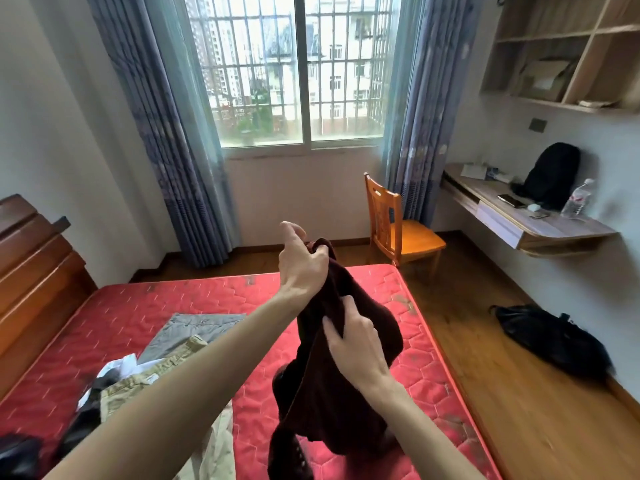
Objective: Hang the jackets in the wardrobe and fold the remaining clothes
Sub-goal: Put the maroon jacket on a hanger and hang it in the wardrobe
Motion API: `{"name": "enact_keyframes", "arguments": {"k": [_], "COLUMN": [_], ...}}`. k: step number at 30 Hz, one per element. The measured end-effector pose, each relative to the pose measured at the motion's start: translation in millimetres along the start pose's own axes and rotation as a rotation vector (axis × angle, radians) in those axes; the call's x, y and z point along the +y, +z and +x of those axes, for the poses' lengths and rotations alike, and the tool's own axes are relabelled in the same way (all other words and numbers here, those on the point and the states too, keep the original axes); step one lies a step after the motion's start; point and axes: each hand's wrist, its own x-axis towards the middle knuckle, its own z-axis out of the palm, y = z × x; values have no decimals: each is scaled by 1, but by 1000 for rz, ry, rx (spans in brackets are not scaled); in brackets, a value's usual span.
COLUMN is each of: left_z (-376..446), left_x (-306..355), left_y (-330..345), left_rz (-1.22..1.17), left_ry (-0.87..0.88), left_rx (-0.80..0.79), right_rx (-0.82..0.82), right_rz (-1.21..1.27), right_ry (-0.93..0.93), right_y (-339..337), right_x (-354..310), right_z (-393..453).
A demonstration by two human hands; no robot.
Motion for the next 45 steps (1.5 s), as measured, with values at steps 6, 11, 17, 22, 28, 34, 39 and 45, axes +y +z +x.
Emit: {"name": "enact_keyframes", "arguments": {"k": [6,11,17,22,28,34,39,45], "left_z": [8,22,-7,-17,-18,-18,-13,-6], "left_x": [-23,-39,-34,-21,-21,-18,-8,-9], "left_y": [-21,-24,-14,-12,3,11,-2,-27], "left_rz": [189,392,-30,17,1,-73,-210,-343], "left_ry": [115,123,34,105,-29,-194,-262,-400], "left_rx": [-184,-356,-563,-672,-678,-557,-525,-471], "right_rx": [-226,-409,-600,-647,-138,251,109,-35], "right_rz": [551,673,578,311,-298,53,51,-239], "right_ry": [64,161,293,240,-74,138,112,-68], "right_y": [-43,-87,-109,-123,-93,-25,26,38], "right_x": [2,-4,17,22,76,137,157,170], "right_z": [23,51,89,100,75,-15,-63,-67]}}
